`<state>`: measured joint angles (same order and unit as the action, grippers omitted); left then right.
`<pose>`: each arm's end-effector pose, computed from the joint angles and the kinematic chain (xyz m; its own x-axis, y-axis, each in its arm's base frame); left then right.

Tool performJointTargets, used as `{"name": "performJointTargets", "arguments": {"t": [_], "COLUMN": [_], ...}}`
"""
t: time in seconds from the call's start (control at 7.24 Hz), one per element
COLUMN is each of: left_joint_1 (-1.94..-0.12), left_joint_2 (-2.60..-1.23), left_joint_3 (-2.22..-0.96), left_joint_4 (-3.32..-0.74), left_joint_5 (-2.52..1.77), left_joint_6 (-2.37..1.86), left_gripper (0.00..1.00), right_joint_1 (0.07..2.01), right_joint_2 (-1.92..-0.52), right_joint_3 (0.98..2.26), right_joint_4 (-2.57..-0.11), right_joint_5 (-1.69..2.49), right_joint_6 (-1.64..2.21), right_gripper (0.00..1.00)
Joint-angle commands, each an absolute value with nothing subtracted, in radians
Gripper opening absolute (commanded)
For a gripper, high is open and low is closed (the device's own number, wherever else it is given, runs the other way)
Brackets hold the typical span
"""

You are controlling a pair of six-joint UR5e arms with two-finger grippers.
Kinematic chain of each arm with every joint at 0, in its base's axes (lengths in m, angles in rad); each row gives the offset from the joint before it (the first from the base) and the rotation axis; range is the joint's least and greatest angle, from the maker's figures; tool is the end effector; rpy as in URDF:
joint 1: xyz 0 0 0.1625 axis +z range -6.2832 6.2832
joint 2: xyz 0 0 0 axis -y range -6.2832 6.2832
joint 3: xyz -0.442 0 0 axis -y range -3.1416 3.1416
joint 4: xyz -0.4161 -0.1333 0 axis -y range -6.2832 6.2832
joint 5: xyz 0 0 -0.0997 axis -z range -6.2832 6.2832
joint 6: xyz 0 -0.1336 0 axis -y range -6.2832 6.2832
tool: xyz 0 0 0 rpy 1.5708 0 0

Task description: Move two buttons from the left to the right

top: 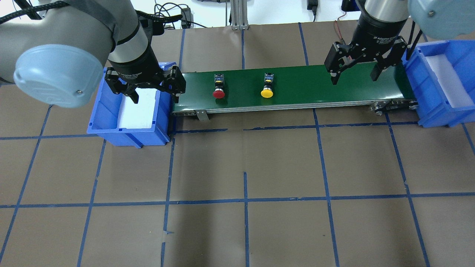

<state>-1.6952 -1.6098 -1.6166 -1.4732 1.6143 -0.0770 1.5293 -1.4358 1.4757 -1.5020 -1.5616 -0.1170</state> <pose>-0.1927 -0.5133 0.4367 -0.9980 0.0467 -0.0424 0.0474 0.9987 -0.0161 0.1112 -0.5650 0.4403 -0.9970 -0.0738 -0.0217 -0.0757 0.9914 0.1067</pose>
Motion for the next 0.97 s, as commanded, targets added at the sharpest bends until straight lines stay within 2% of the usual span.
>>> {"name": "performJointTargets", "arguments": {"t": [0.0, 0.83], "left_joint_1": [-1.694, -1.692], "left_joint_2": [-1.601, -1.601], "left_joint_3": [-1.62, -1.62], "left_joint_4": [-1.476, -1.476], "left_joint_5": [1.617, 1.617], "left_joint_6": [-0.051, -0.049], "left_gripper": [1.0, 1.0], "right_joint_1": [1.528, 1.525], "right_joint_2": [-1.436, -1.436], "right_joint_3": [1.476, 1.476], "right_joint_4": [-1.505, -1.505], "right_joint_5": [-1.562, -1.555], "right_joint_6": [-0.117, -0.118], "right_gripper": [1.0, 1.0]}}
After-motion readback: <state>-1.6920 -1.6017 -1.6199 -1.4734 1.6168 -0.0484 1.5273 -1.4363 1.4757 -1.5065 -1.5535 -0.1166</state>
